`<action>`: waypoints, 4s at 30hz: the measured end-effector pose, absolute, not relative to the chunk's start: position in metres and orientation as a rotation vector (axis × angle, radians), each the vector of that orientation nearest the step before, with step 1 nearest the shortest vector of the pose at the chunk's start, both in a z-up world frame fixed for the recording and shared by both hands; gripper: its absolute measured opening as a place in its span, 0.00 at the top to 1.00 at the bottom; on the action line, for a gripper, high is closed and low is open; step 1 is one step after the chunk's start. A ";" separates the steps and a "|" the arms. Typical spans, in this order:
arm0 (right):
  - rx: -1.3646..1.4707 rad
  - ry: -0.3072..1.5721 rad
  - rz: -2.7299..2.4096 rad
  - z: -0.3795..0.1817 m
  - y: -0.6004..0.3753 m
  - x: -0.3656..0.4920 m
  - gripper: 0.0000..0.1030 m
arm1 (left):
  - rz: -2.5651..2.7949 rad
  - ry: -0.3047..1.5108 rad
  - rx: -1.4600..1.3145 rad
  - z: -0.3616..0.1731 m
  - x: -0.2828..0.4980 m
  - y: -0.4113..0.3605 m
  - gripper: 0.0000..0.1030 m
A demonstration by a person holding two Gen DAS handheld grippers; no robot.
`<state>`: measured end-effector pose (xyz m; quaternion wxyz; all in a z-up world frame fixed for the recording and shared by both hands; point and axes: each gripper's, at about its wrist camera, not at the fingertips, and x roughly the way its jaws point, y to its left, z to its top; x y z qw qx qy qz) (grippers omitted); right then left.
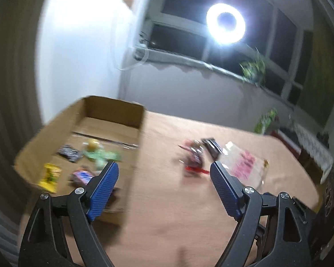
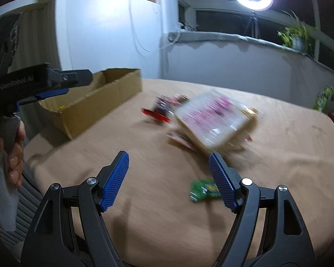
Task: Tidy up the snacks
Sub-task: 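Grasp the red-wrapped candy bag with the left gripper while the right gripper grasps the green candy, then carry both held candies into the cardboard box and open both grippers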
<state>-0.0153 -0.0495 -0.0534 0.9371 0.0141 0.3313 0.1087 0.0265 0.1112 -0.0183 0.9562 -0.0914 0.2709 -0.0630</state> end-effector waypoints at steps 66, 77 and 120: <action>0.092 0.580 0.121 -0.052 -0.104 -0.042 0.64 | -0.169 0.639 -0.248 -0.057 0.095 0.071 0.60; 0.056 0.455 0.151 0.005 -0.073 -0.043 0.64 | -0.175 0.493 -0.139 -0.003 0.014 0.078 0.60; -0.048 0.525 0.547 -0.002 0.146 0.114 0.50 | 0.121 0.536 -0.275 -0.040 0.032 0.235 0.57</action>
